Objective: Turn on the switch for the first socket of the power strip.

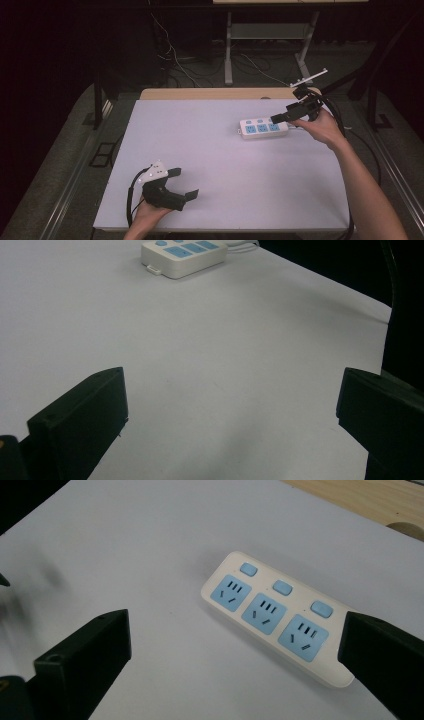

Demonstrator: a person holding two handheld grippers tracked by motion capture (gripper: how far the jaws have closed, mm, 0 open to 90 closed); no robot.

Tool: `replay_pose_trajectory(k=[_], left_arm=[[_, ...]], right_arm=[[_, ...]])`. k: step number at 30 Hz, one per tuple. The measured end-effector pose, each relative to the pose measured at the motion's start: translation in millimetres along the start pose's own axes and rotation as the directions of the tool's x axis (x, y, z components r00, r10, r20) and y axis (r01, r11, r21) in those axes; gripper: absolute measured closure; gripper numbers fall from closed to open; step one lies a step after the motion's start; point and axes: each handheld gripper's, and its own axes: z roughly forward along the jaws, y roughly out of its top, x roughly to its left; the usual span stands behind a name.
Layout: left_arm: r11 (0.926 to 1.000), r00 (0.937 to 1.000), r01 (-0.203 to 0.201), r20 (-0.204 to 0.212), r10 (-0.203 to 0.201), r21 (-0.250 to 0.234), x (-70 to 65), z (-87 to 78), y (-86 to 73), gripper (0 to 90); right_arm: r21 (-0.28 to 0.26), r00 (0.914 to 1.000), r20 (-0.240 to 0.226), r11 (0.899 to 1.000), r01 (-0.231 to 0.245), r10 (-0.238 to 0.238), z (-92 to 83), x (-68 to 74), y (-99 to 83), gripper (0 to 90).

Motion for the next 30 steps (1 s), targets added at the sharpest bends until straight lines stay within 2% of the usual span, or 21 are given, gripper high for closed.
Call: replay_pose_trajectory(k=[7,18,30], left_arm=[[1.0,1.0,0.0,0.0,0.0,0.0,0.0,-0.1,0.0,0.0],[1.0,1.0,0.002,-0.001,-0.002,-0.001,0.2,-0.4,0.0,0.0],[1.0,1.0,0.002,0.0,-0.002,-0.001,0.5,-0.5,0.0,0.0]], right_arm=[[0.005,0.9999,0.017,1.0,-0.002,0.002,3.9,-7.2,8.1,0.3],[-0.006,0.9991,0.015,0.999,-0.038,0.038,15.2,-25.0,10.0,0.3],[-0.056,0.9975,-0.015,0.996,-0.069,0.068,23.7,-38.4,9.9,0.3]])
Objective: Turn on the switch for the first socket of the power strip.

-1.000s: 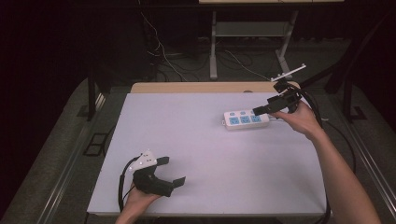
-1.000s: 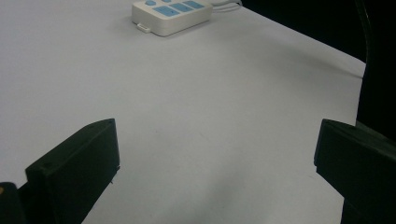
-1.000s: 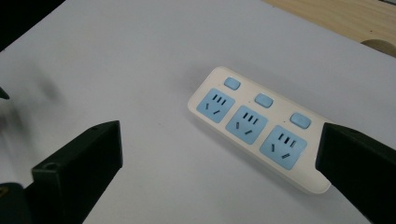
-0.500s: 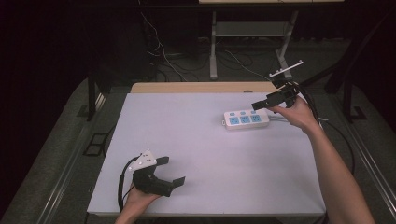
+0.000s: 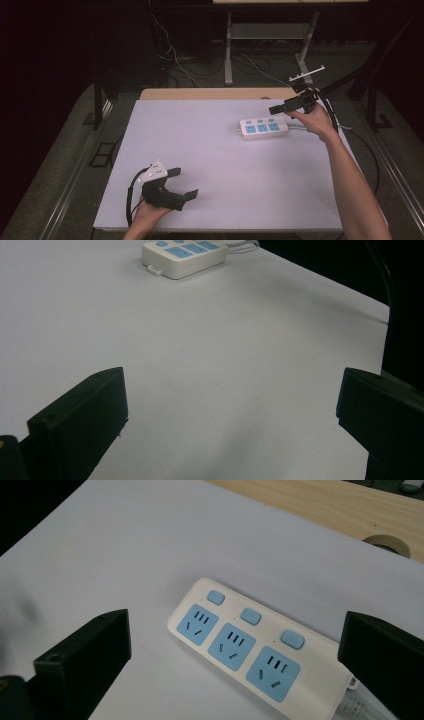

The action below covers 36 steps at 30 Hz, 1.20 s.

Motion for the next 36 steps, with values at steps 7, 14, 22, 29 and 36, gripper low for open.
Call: replay_pose_trajectory(k=[7,14,22,29,36], left_arm=[[1.0,1.0,-0.001,0.0,0.001,-0.001,0.2,-0.3,0.0,0.0],[1.0,1.0,-0.002,0.001,0.002,0.001,0.0,-0.1,0.0,0.0],[1.0,1.0,-0.004,0.002,0.004,0.005,0.2,-0.1,-0.2,0.0],[1.0,1.0,-0.007,0.002,0.007,0.005,0.0,-0.2,-0.3,0.0],[0.9999,0.9999,-0.009,0.006,0.009,0.009,-0.3,0.7,-0.3,0.0]], right_arm=[[-0.022,0.9999,-0.011,1.0,-0.01,0.01,5.0,-6.3,-0.9,0.3],[-0.051,0.9993,-0.022,0.998,-0.033,0.032,12.1,-12.7,-3.4,3.7],[-0.065,0.9992,0.005,0.997,-0.04,0.041,19.5,-18.9,-5.1,17.1],[-0.084,0.9986,0.021,0.995,-0.046,0.048,25.9,-20.8,-7.0,39.2],[-0.096,0.9972,0.03,0.993,-0.066,0.069,30.5,-24.1,-8.6,60.4]])
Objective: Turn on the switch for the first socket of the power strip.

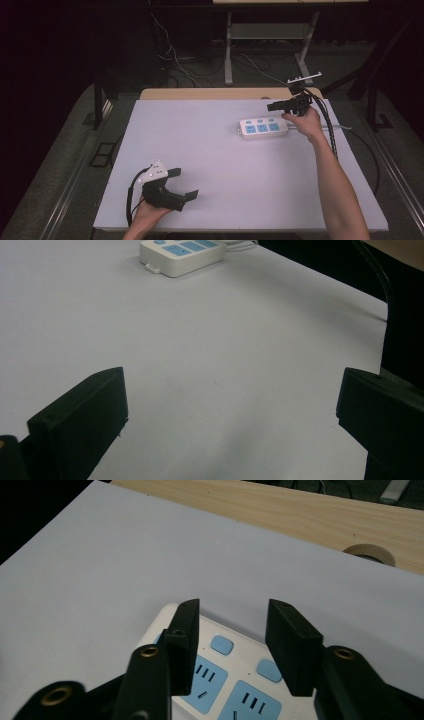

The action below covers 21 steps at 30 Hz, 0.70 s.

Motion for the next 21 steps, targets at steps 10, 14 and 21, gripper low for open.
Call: replay_pose_trajectory(k=[10,14,21], left_arm=[[1.0,1.0,0.003,-0.006,-0.003,-0.004,0.5,-0.8,0.0,0.0],[1.0,1.0,0.006,-0.008,-0.006,-0.008,0.4,-1.0,-0.1,0.0],[1.0,0.9999,0.008,-0.01,-0.008,-0.004,0.6,-0.8,-0.2,0.0]], right_arm=[[-0.007,0.9981,-0.008,0.998,-0.061,0.061,4.6,-11.9,-7.4,85.8],[0.001,0.9961,-0.006,0.996,-0.088,0.088,8.0,-18.1,-13.1,89.4],[0.021,0.9922,0.008,0.992,-0.125,0.125,17.2,-25.1,-21.7,89.5]])
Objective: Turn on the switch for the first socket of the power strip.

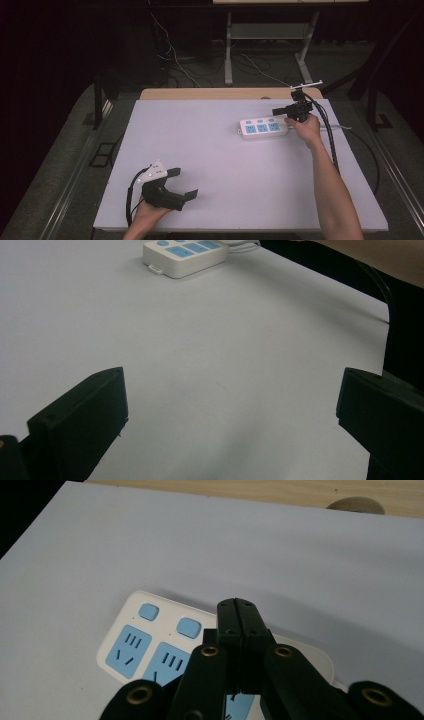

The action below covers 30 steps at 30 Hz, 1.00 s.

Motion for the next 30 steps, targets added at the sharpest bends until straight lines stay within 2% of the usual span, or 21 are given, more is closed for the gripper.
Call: replay_pose_trajectory(k=[12,16,22,27,30], left_arm=[[1.0,1.0,0.001,0.003,-0.001,0.002,0.0,0.2,-0.2,0.0],[1.0,1.0,-0.004,0.008,0.004,0.006,-0.2,1.3,0.0,0.0],[1.0,1.0,-0.005,0.008,0.004,0.008,-0.4,1.8,-0.2,0.0],[0.9999,0.9999,-0.008,0.008,0.008,0.01,-2.0,1.8,-0.3,0.0],[0.9999,0.9999,-0.011,0.009,0.011,0.01,-2.5,1.5,-0.4,0.0]], right_arm=[[0.011,1.0,0.005,1.0,-0.007,0.007,10.7,0.2,-3.9,89.5],[0.026,0.9994,0.035,1.0,0.007,-0.008,14.6,-0.6,-8.3,89.6],[-0.03,0.9993,-0.011,0.999,-0.036,0.036,14.3,-7.0,-16.5,89.7],[-0.058,0.9995,-0.017,0.998,-0.029,0.028,14.1,-8.2,-22.1,89.9],[-0.057,1.0,-0.003,0.998,0.003,-0.003,14.5,-6.4,-22.1,90.0]])
